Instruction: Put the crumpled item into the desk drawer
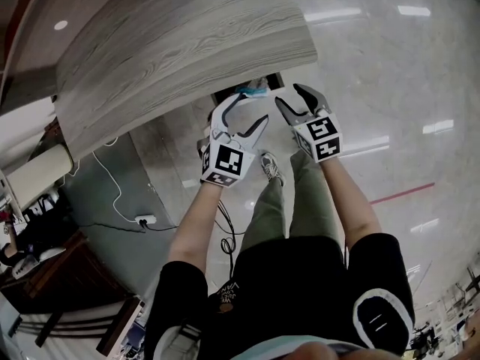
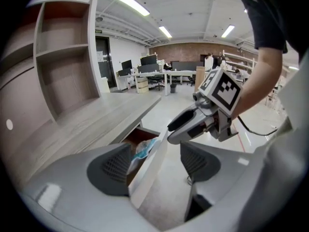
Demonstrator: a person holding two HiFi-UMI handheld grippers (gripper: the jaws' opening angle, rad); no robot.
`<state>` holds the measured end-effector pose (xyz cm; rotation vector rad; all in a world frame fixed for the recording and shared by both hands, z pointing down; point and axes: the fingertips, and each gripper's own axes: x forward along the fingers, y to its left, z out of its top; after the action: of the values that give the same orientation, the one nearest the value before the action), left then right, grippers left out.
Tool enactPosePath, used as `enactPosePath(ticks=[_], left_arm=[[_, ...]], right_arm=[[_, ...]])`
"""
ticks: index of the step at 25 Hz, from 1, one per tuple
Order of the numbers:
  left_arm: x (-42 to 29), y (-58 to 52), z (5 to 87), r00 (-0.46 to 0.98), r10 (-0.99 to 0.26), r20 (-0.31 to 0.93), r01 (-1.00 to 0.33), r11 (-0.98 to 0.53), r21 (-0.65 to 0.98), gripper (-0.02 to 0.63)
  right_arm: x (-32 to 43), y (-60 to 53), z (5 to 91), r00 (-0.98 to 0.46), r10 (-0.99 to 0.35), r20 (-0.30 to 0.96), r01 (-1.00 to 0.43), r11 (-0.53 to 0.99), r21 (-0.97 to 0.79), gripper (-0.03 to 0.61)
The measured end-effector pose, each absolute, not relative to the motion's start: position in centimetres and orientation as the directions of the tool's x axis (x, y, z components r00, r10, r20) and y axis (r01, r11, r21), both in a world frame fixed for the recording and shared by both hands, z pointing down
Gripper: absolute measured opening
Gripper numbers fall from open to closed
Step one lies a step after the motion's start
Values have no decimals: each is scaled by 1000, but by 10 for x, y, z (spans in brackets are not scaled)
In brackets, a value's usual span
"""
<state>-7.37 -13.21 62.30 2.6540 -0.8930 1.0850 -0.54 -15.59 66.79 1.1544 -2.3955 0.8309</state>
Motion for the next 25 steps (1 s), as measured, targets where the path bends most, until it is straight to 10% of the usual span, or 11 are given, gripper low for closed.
enactPosePath(ticks=[17, 25], left_arm=[[-95, -120, 550, 595, -603, 532, -682, -729, -62, 343], [-111, -103, 520, 586, -652, 481, -726, -687, -48, 210]], right_arm=[[-3, -134, 569, -580, -687, 438, -814, 481, -324, 204], [-7, -116, 524, -545, -743, 388, -838, 476, -266, 114]])
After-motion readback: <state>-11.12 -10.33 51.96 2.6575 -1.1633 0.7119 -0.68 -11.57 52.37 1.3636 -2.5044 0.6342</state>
